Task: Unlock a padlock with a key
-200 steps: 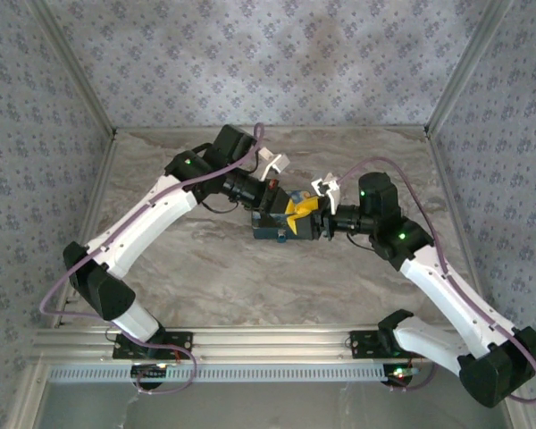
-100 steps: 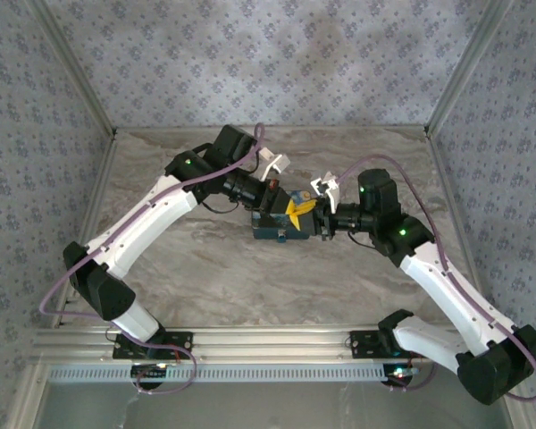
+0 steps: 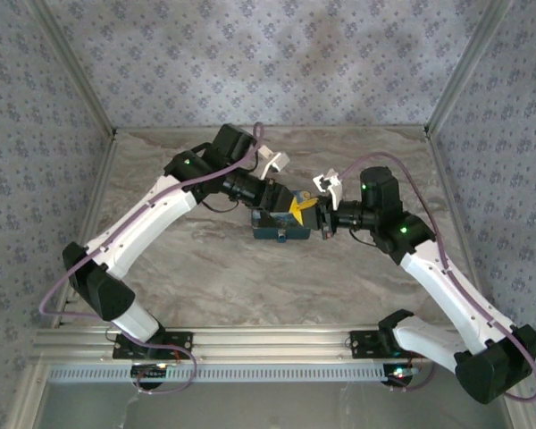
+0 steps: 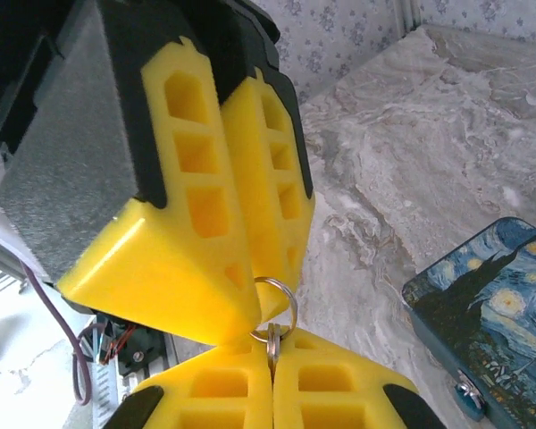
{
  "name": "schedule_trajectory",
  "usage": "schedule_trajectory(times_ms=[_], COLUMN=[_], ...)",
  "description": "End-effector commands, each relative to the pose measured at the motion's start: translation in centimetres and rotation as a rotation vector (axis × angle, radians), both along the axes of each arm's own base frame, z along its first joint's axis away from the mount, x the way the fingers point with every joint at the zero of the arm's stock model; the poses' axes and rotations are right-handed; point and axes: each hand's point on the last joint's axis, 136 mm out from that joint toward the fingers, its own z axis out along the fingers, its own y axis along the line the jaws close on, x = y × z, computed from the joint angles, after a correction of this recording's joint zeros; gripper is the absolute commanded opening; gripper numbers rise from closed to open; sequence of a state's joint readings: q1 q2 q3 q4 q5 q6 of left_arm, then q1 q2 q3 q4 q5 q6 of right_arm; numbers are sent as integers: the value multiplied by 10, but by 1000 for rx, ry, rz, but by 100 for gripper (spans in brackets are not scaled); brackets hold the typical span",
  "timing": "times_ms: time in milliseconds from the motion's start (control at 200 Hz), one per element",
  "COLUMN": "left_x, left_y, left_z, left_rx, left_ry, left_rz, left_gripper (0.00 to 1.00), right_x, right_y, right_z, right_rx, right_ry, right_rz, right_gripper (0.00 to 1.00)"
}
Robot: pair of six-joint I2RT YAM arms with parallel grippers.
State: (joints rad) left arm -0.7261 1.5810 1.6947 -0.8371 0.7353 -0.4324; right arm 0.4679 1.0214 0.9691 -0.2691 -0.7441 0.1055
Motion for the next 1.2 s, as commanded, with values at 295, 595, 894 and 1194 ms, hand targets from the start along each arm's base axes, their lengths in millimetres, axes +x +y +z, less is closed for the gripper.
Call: schedule_trajectory(times_ms=[295, 595, 894, 1194], left_x=[7, -12, -27, -32], left_y=[36, 37, 27, 24], left_z=[44, 57, 76, 79], left_rx=[-323, -565, -667, -668], left_ry=[-199, -338, -404, -408], left_rz=[200, 225, 156, 118], left_gripper=[46, 46, 38, 27], right_x=[14, 7, -8, -15], right_y=[-8, -1, 13, 15], right_z=[47, 81, 82, 86], right_rx=[239, 422, 458, 492], right_ry=[12, 59, 81, 86], right_rz=[-111, -130, -103, -92], right_gripper=[6, 6, 6, 6])
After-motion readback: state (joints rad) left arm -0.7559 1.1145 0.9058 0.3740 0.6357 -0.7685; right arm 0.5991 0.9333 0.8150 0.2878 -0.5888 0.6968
